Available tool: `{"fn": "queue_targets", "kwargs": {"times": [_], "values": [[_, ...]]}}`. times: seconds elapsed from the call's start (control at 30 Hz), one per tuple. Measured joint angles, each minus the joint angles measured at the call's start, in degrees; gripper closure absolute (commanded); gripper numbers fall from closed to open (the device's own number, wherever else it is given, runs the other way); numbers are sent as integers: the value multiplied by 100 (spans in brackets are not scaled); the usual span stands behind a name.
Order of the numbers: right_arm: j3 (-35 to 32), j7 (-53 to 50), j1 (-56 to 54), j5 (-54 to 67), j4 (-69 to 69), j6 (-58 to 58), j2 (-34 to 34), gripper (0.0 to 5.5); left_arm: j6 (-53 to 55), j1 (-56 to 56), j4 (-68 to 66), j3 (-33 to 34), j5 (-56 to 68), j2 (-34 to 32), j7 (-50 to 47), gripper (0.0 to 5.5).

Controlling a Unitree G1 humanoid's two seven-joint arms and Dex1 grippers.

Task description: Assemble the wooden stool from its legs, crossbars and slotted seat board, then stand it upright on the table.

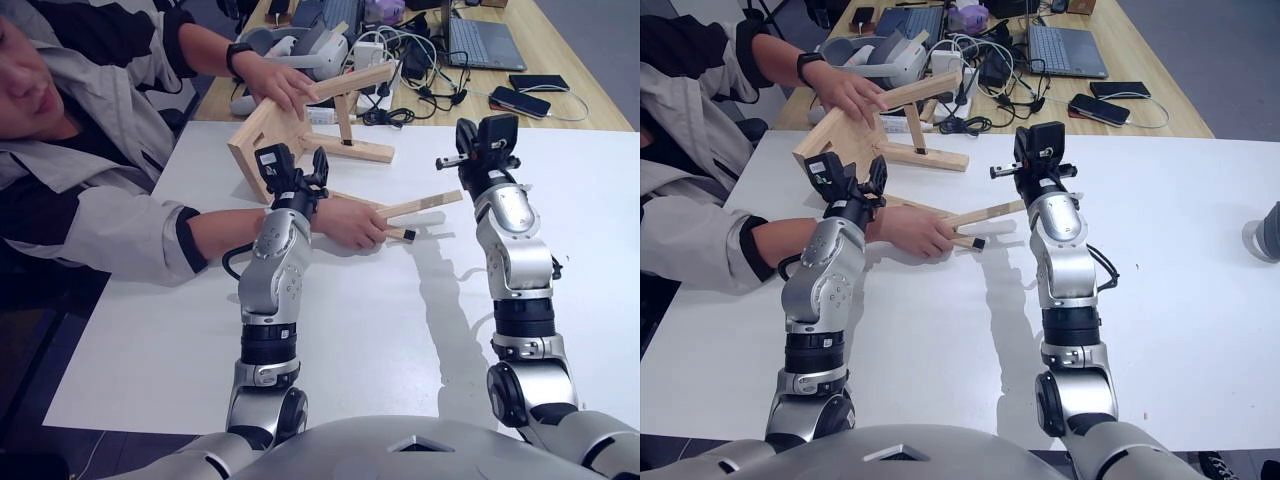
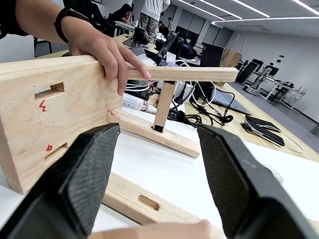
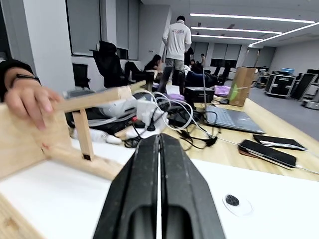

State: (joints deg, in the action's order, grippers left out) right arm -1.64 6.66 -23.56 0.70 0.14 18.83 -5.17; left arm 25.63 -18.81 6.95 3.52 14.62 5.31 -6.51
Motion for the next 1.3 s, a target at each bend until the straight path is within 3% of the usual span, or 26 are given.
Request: {"fn": "queue_targets", "kwargs": {"times": [0.23, 0.53, 0.9, 1.3], "values": [[619, 315, 163, -259, -559, 744, -195, 547, -5, -17, 32, -16, -100, -25, -4, 258], [948, 1050, 115, -802, -521, -563, -1358, 400, 109, -15, 495, -28, -290, -312, 90, 258], [1092, 1469, -45, -1096, 13, -1375, -1776, 231, 308, 48, 715, -131, -393, -324, 117, 258], [1068, 1650, -173, -1131, 242, -1532, -1837, 231, 231, 214, 751, -256, -521, -266, 169, 258]]}}
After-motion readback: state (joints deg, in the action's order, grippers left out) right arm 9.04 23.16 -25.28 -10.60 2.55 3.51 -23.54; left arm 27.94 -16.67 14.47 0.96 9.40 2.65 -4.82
